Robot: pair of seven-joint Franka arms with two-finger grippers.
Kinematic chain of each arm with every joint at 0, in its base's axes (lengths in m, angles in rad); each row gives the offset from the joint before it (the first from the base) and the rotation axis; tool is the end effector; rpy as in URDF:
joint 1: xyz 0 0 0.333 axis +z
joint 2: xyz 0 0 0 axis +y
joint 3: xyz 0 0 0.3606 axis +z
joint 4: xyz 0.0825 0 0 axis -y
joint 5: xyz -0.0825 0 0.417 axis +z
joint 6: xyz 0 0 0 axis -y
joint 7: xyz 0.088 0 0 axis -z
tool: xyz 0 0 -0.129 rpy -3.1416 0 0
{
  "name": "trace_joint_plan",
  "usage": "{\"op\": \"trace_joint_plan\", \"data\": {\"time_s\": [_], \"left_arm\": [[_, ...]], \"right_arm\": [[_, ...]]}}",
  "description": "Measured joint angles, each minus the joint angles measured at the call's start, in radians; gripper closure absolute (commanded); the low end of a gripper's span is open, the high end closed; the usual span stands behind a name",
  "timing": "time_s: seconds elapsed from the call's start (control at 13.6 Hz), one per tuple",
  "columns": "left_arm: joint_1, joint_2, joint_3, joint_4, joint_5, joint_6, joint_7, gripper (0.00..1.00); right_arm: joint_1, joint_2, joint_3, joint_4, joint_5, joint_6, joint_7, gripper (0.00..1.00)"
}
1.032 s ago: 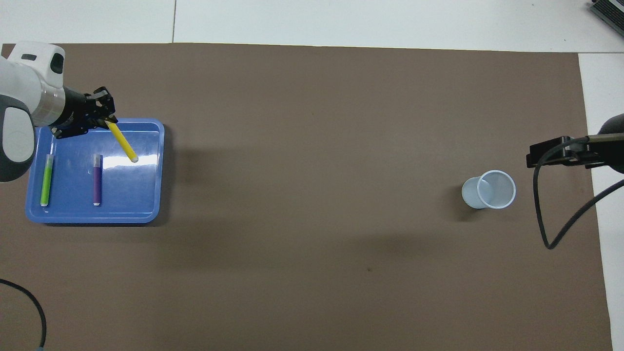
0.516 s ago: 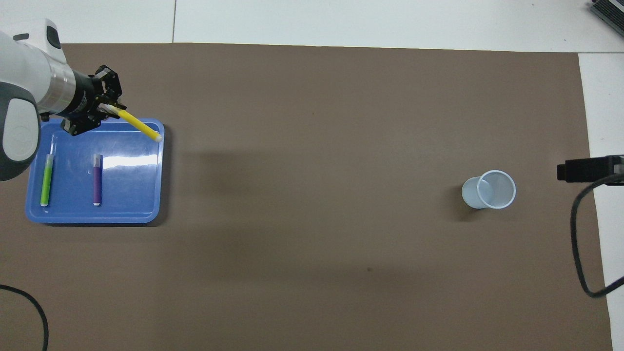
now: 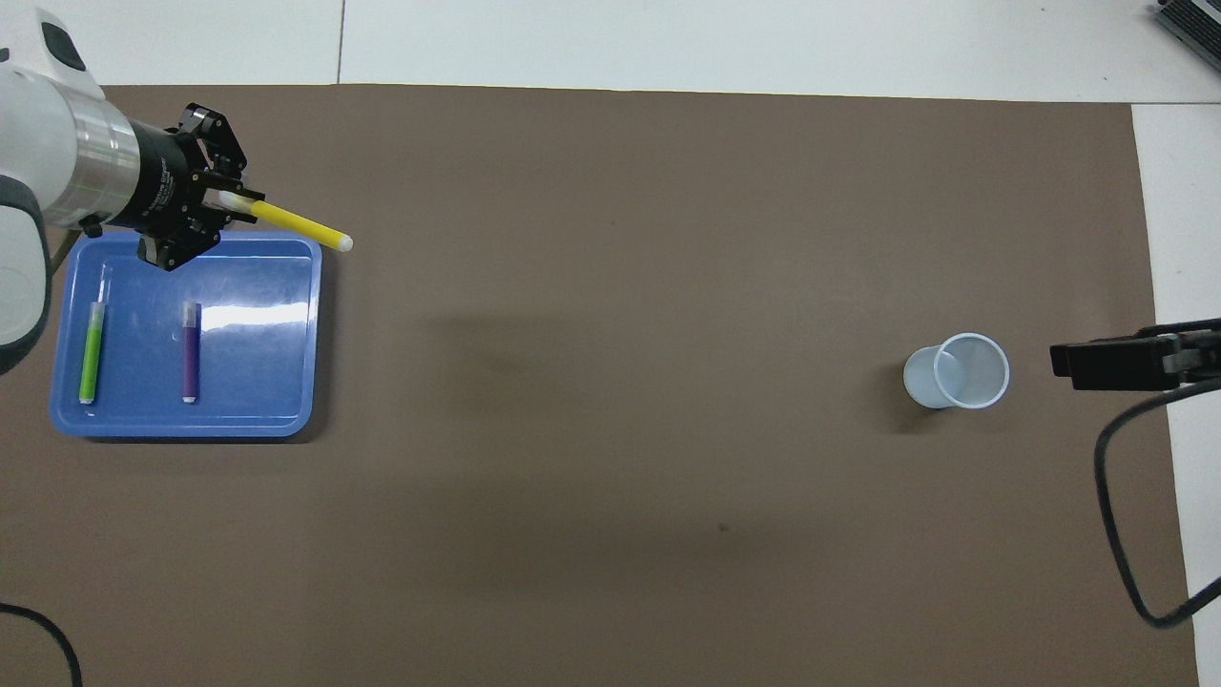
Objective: Transfer and insert pens with both arms
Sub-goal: 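Hold the yellow pen out while the right gripper reaches toward it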
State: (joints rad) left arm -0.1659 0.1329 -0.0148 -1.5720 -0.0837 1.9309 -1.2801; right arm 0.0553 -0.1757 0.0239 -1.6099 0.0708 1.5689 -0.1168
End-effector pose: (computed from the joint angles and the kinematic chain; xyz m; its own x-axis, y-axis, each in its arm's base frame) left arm 0.6564 -0.1269 0.5998 0.4372 0.8992 -0.0174 0.8754 -0.4210 0.2378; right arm 0.5221 0.0521 0.7252 0.9708 0.1940 0.1410 0.2027 -0.9780 -0.0498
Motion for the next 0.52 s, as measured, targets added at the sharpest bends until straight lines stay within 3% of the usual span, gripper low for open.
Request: {"op": "trace_joint_plan", "data": {"time_s": [0.22, 0.52], "left_arm": [[-0.045, -0.022, -0.002, 0.0, 0.0, -0.012, -0.103, 1.0], [-0.11, -0.045, -0.002, 0.0, 0.045, -0.05, -0.249, 1.0]], "right_arm": [[0.003, 0.0, -0.001, -0.075, 0.145, 0.097, -0.018, 0.0], [0.07, 0.038, 0.001, -0.163, 0.329, 0.305, 0.17, 0.0]]}}
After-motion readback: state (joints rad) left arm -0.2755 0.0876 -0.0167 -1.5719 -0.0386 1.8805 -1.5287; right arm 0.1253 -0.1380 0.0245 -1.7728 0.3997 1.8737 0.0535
